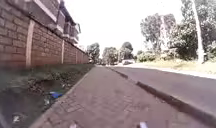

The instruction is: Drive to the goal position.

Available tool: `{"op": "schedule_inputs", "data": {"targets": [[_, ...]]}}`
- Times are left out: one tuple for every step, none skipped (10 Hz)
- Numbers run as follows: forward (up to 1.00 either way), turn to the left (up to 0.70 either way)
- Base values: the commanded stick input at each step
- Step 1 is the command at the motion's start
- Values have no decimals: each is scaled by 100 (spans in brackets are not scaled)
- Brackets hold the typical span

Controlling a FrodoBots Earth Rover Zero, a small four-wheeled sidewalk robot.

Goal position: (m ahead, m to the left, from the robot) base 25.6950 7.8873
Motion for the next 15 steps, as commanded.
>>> {"op": "schedule_inputs", "data": {"targets": [[100, 0], [100, 0], [100, 0], [100, 0], [100, 0], [100, 0], [100, 0], [100, 0], [100, 0], [100, 0], [100, 0], [100, 0], [100, 0], [100, 0], [100, 0]]}}
